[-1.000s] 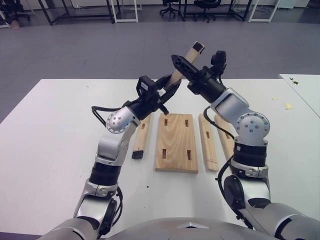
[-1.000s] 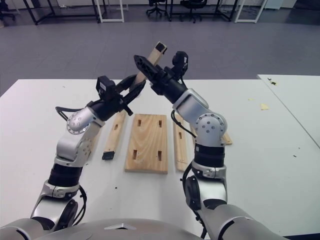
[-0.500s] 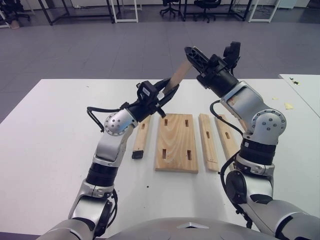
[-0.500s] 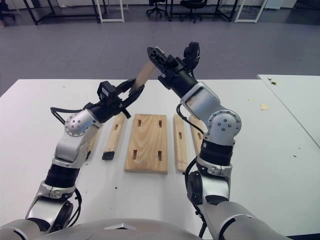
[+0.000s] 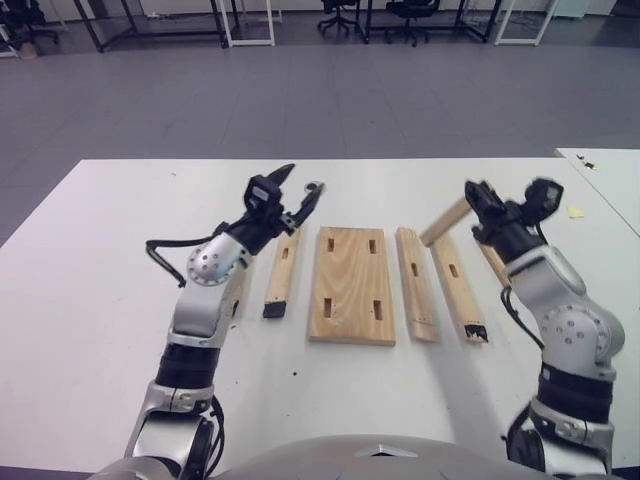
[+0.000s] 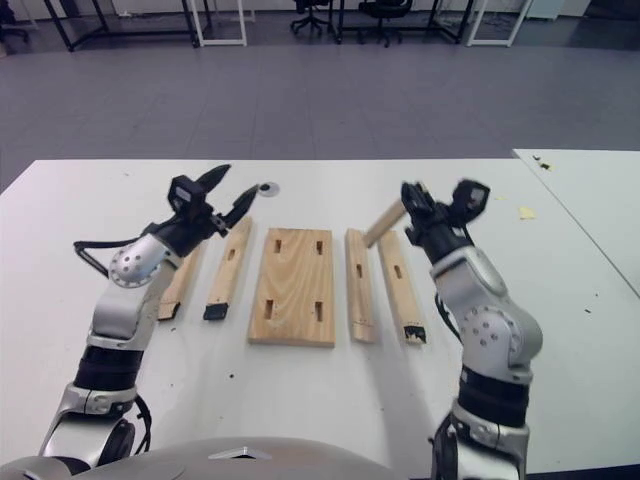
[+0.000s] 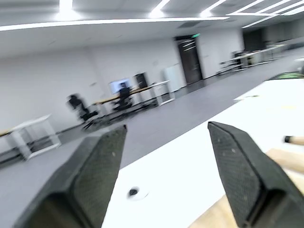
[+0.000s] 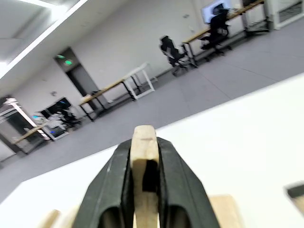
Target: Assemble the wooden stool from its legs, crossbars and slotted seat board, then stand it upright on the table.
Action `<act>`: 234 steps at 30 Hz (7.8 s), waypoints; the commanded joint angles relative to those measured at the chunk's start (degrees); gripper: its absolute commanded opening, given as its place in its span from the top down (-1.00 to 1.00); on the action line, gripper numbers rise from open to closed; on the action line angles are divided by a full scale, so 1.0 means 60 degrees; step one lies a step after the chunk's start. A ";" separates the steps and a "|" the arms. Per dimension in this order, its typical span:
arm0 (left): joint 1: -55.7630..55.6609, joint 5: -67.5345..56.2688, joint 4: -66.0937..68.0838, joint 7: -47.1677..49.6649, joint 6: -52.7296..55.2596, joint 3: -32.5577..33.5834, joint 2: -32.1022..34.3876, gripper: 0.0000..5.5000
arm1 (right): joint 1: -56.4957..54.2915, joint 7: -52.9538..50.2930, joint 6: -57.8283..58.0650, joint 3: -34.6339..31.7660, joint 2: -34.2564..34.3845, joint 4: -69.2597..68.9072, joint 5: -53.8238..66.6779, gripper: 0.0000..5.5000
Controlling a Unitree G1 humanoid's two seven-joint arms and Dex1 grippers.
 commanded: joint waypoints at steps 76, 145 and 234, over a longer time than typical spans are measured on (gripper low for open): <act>0.0675 0.0509 0.0157 0.0505 -0.0202 -0.0353 -0.0049 -0.13 | 0.1767 0.0450 -0.2836 0.1148 0.2571 0.0337 -0.2612 0.85; 0.0904 0.0975 0.0315 0.0759 -0.0666 -0.0719 -0.0313 -0.13 | 0.1460 0.1417 0.2644 0.3259 -0.0611 -0.1374 -0.4832 -0.22; 0.4717 -0.3550 -0.7256 0.8300 0.4736 -0.1202 -0.2551 0.63 | 0.2265 0.4497 0.0526 0.5718 -0.2782 -0.1003 -0.7400 -0.14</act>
